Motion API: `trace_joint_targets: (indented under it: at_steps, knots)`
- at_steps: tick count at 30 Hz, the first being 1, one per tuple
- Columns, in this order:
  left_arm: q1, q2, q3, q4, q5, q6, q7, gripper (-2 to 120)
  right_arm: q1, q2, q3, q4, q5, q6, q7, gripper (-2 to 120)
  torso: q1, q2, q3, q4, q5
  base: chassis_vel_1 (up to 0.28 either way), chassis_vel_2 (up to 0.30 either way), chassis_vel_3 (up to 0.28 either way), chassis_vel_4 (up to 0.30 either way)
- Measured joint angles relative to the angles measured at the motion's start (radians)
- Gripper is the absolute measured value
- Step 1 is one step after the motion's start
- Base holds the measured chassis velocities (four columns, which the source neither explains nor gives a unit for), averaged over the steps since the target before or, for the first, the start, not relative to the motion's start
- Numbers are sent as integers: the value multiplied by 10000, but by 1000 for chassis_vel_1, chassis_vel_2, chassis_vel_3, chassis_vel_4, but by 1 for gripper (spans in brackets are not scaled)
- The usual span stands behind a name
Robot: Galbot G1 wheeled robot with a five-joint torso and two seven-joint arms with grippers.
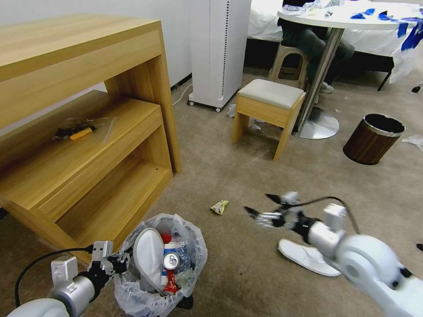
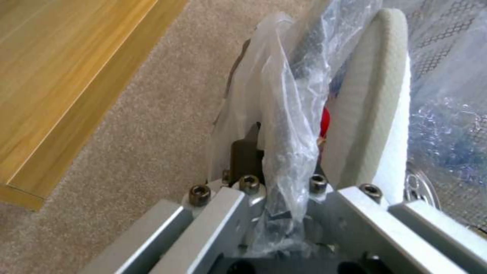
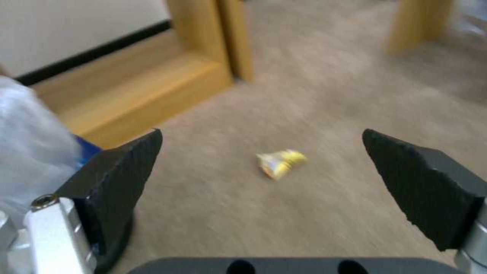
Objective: Pick up the trash bin and place the garbage on the floor into it.
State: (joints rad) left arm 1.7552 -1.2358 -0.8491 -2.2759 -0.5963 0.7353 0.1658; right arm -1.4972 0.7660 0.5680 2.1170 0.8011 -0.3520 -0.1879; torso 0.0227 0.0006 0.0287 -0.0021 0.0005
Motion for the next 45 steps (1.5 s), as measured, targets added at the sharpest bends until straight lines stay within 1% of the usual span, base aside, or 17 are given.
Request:
trace_joint_targets:
  at_steps: [2,3,5,7,9,11,12,15,16,19,20,21,23,24,27,34,45]
  knots:
    - [15,22,27,28,37,0,11,0,-817,266,703,-517,-232,378,-312,100,0,0,0,0,-1,0,0,0,0]
    - [15,22,27,28,37,0,11,0,-817,266,703,-517,-232,378,-312,100,0,0,0,0,-1,0,0,0,0]
    - [55,47,32,54,95,0,61,0,-1259,452,1081,-1183,-621,766,-673,100,0,0,0,0,-1,0,0,0,0]
    - [61,51,32,60,109,0,74,0,-1318,477,1134,-1334,-701,849,-752,100,0,-1,0,0,-1,0,0,0,0]
    - [110,64,33,83,167,0,127,0,-1547,583,1295,-2372,-1106,1422,-1197,100,0,0,1,0,0,0,0,0,0]
    - [128,69,46,98,184,0,146,0,-1475,587,1300,-3093,-1354,1622,-1458,100,0,0,0,1,-1,0,0,0,0]
    - [128,69,46,98,184,0,146,0,-1475,587,1300,-3093,-1354,1622,-1458,100,0,0,0,1,-1,0,0,0,0]
    - [145,85,77,118,220,0,156,0,-942,543,1084,-4455,-2137,2047,-2138,100,1,0,1,1,0,0,0,0,0]
    - [145,85,77,118,220,0,156,0,-942,543,1084,-4455,-2137,2047,-2138,100,1,0,1,1,0,0,0,0,0]
    - [157,76,103,136,261,0,159,0,-300,427,627,-5715,-2721,2507,-2971,100,1,0,1,3,-2,0,0,0,0]
    - [157,76,103,136,261,0,159,0,-300,427,627,-5715,-2721,2507,-2971,100,1,0,1,3,-2,0,0,0,0]
    - [170,58,112,143,286,0,159,0,70,389,354,-6397,-3122,2876,-3598,100,1,0,1,2,0,0,0,0,0]
    - [180,27,127,149,309,0,160,0,530,337,-80,-7132,-3663,3273,-4260,100,2,0,2,2,-1,0,0,0,0]
    - [180,27,127,149,309,0,160,0,530,337,-80,-7132,-3663,3273,-4260,100,2,0,2,2,-1,0,0,0,0]
    - [180,-28,153,157,356,0,158,0,979,283,-715,-7759,-4300,3679,-4587,100,2,0,2,3,-1,0,0,0,0]
    - [186,-144,163,150,388,0,145,0,1071,37,-1348,-8118,-4820,3751,-4579,100,1,0,2,3,-1,0,0,0,0]
    - [138,-146,210,303,464,0,205,0,1087,-288,-1055,-9114,-4745,4116,-4405,100,2,0,2,-2,-2,0,0,0,0]
